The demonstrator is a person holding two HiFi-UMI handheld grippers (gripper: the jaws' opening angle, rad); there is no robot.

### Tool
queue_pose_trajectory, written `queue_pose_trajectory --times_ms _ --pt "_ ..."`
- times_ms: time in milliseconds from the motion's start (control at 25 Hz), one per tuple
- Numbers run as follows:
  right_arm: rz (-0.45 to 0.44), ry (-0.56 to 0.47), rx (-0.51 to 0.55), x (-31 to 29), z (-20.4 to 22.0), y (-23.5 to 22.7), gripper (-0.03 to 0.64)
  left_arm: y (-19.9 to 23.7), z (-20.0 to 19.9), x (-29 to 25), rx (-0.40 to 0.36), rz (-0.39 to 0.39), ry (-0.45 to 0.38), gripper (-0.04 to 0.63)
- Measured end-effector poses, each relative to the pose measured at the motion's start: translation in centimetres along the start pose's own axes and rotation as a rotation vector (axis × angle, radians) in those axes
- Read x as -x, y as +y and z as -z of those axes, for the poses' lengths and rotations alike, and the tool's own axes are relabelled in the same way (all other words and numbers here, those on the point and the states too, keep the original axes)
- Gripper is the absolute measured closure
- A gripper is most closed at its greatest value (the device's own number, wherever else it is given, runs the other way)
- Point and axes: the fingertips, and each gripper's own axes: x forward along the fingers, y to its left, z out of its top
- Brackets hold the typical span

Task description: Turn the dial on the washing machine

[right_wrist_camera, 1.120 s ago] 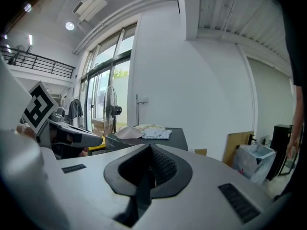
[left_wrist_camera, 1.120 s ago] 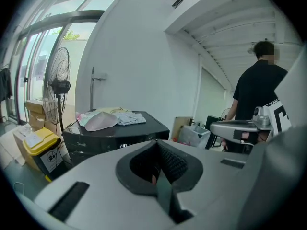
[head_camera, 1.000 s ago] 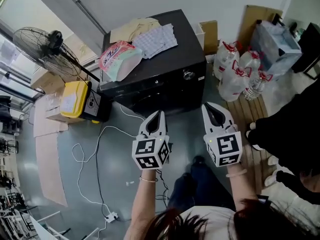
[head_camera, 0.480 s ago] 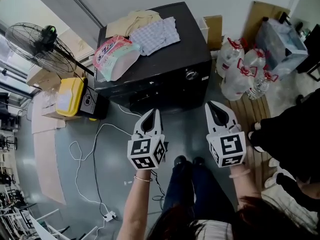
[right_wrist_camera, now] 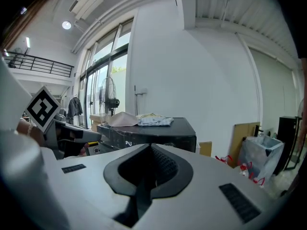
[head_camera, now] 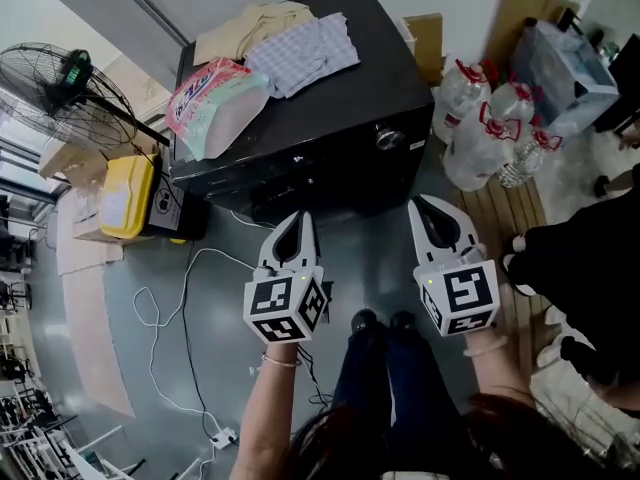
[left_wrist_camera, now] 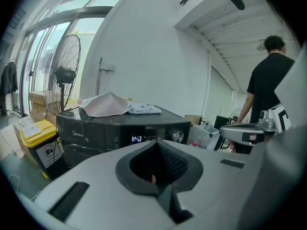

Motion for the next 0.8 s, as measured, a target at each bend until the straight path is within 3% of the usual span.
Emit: queue_pose_trajectory --times_ms 400,800 --pt "-0.003 -0.048 0.043 -3.3 1.8 -0.4 0.584 3.0 2.9 -1.8 -0.014 -0.005 0.001 0.581" --pt "0.023 -0.046 0.058 -6.4 4.3 -1.6 0.537 4.3 5.2 -3.9 -0.032 0.014 0.012 0.581"
